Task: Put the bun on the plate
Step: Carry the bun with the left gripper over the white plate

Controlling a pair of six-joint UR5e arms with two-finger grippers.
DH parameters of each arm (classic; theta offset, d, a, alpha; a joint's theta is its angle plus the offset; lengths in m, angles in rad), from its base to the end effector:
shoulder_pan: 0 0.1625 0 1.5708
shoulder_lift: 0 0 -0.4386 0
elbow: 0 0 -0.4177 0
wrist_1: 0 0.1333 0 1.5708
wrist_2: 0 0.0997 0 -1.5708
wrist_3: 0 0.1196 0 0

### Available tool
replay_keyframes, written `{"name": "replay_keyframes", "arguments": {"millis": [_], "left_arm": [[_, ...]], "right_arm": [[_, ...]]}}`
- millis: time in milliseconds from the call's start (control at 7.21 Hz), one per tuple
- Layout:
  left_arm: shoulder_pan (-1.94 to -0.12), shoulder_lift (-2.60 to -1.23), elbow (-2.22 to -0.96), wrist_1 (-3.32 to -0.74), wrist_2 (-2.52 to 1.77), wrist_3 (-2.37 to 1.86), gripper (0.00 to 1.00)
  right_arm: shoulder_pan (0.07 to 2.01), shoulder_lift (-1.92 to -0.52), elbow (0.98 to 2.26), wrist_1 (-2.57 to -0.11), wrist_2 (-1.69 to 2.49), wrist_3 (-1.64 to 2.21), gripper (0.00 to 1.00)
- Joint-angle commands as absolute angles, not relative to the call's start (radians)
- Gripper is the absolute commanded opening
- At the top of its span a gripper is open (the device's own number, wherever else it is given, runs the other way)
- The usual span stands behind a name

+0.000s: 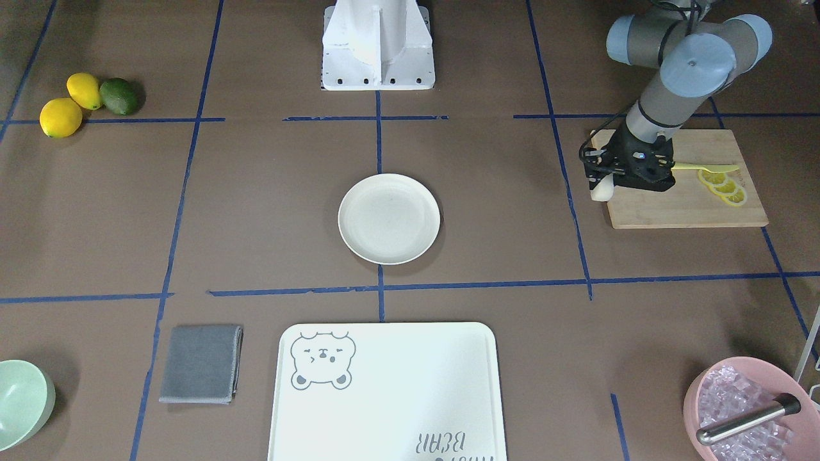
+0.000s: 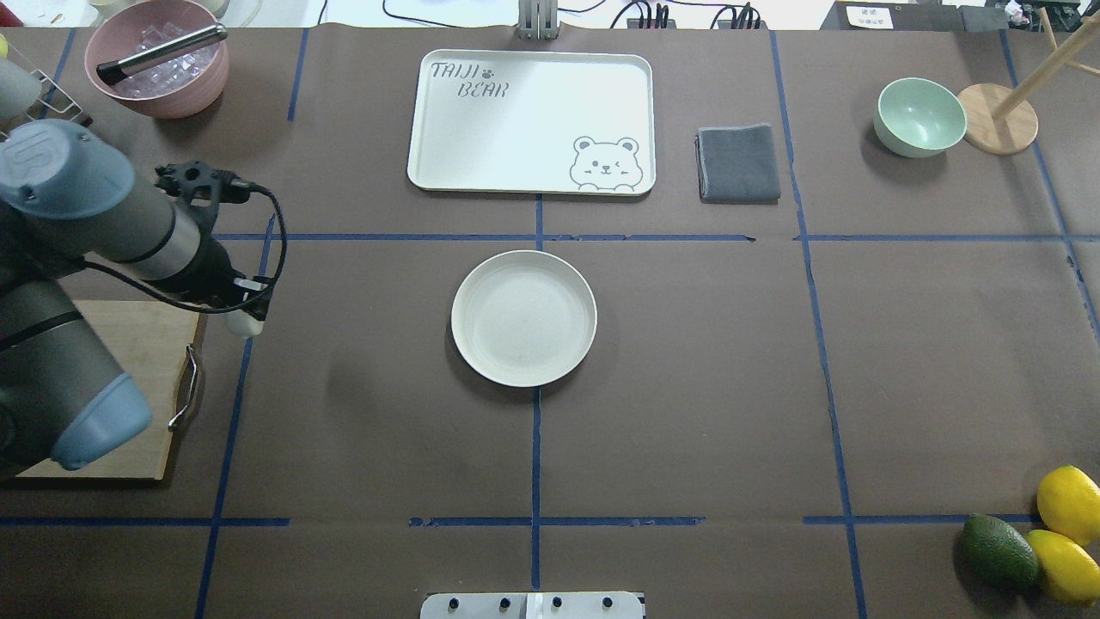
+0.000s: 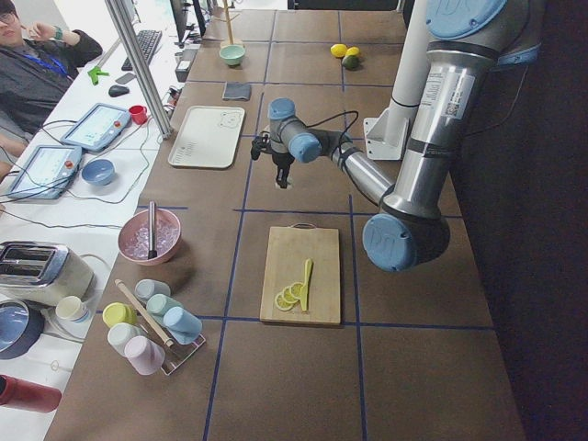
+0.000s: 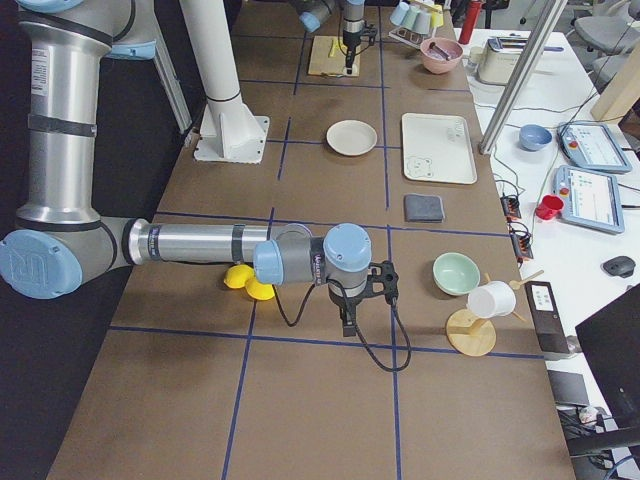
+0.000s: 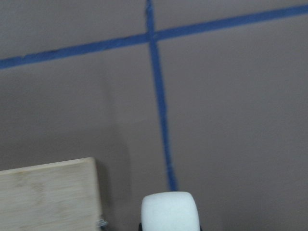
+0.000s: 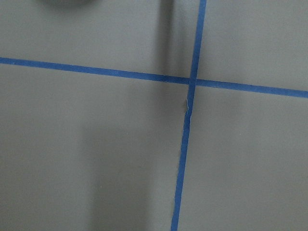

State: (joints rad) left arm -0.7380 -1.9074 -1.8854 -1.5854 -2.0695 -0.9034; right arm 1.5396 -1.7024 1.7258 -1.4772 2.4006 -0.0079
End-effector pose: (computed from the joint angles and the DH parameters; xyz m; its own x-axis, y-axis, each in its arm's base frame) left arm 0.4078 -0.4737 0.3443 0.6874 0.1096 -0.7180 -0.0677 0.9939 0.0869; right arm 0.0304 -0.4696 0.6561 0.6717 -0.1150 0.7318 0.0363 0.9918 0.1225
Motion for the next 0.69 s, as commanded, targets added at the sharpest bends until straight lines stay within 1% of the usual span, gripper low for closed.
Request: {"name": "replay_keyframes", "arguments": {"millis": [0, 277, 416, 555], "left_arm": [[-0.628, -2.169, -1.820, -1.456, -2.021, -1.117, 0.38], [-0.530, -2.361, -1.642, -1.472, -1.926, -1.234, 0.39], [-0.505, -2.408, -1.584, -1.474, -1.919, -1.245, 0.39], [-0.502, -2.425, -1.531, -1.521, -1.919, -1.246, 0.39]], "right_arm": [[1.539, -1.700, 1.726, -1.477, 2.401, -0.006, 1.00], [1.539, -1.701, 1.724, -1.479, 2.401, -0.006, 1.00], [1.540, -1.701, 1.726, -1.477, 2.401, -0.006, 1.00], [1.539, -1.701, 1.724, -1.479, 2.401, -0.006, 1.00]]}}
